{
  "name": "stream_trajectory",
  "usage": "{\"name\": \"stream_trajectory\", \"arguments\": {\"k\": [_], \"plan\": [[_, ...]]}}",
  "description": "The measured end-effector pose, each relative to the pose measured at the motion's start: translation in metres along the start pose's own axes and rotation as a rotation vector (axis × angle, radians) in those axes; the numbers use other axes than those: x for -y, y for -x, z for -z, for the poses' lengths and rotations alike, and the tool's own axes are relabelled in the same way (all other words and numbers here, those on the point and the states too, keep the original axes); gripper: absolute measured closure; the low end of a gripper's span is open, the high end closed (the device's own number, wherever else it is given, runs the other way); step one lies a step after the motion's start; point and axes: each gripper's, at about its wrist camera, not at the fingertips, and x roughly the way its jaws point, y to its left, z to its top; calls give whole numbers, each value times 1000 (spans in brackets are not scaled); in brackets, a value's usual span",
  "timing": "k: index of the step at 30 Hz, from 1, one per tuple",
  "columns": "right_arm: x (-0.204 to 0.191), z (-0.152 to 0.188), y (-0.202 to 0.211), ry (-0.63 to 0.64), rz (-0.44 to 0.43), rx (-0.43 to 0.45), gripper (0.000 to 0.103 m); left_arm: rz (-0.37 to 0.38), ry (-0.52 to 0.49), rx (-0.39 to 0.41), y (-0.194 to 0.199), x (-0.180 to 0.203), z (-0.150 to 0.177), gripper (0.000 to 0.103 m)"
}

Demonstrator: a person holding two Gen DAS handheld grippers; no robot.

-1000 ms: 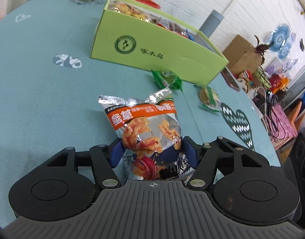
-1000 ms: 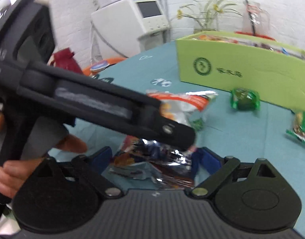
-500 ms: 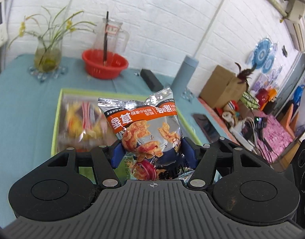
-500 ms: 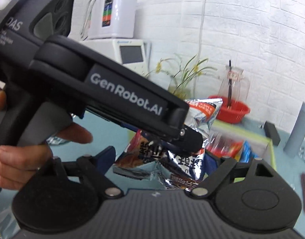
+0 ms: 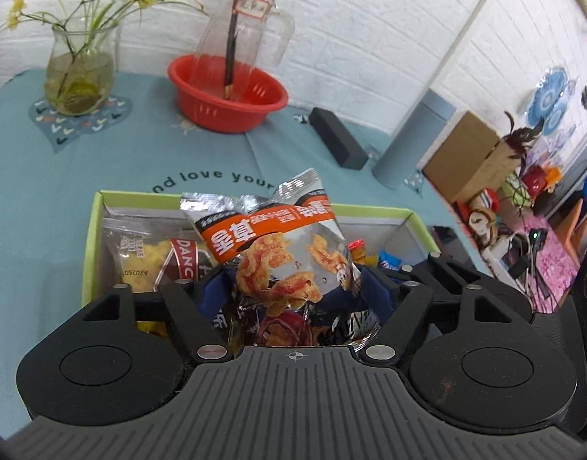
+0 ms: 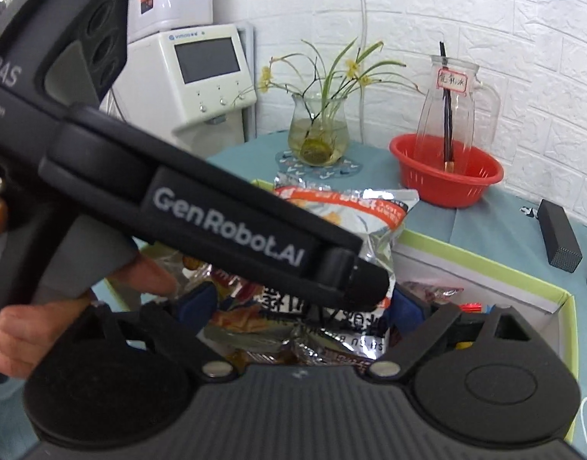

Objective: Organize snacks
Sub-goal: 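Lift the shrimp chip bag into the green box and open the left tool, then grasp the round cookie packet with green band using the left tool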

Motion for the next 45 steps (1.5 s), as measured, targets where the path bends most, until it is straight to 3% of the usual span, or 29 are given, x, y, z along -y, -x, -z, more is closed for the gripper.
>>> {"name": "stream_trajectory", "arguments": {"k": [1, 6, 11, 14, 18, 23, 27, 30, 32, 35, 41, 45], "plan": [[1, -1, 5, -3, 10, 4, 10, -9, 3, 18, 6, 0, -1, 29], [-9, 9, 56, 1, 55, 102, 10, -22, 3, 148, 62, 10, 3, 22], [-21, 57, 126, -35, 99, 177, 10, -4, -26, 202, 112, 32, 51, 15], [-25, 101, 148, -123, 112, 137, 10, 33, -38, 133, 110, 49, 93, 15], [-34, 157, 162, -244, 160, 83, 10, 51, -87, -1, 79, 79, 139, 21], [-35, 200, 169, -330, 206, 49, 10, 17, -154, -87, 43, 116, 153, 25], [-28, 207, 175, -388, 196, 83, 10, -37, -224, -108, 8, 148, 142, 24], [-20, 209, 174, -423, 153, 78, 10, -88, -270, -168, -28, 167, 131, 25], [-13, 211, 178, -481, 203, 92, 9, -134, -273, -189, -46, 171, 126, 36], [0, 219, 185, -561, 104, 147, 9, -122, -268, -259, -65, 168, 123, 58], [4, 218, 185, -574, 94, 155, 9, -127, -335, -268, -60, 170, 135, 61], [5, 217, 184, -574, 87, 156, 9, -166, -408, -249, -32, 162, 158, 62]]}}
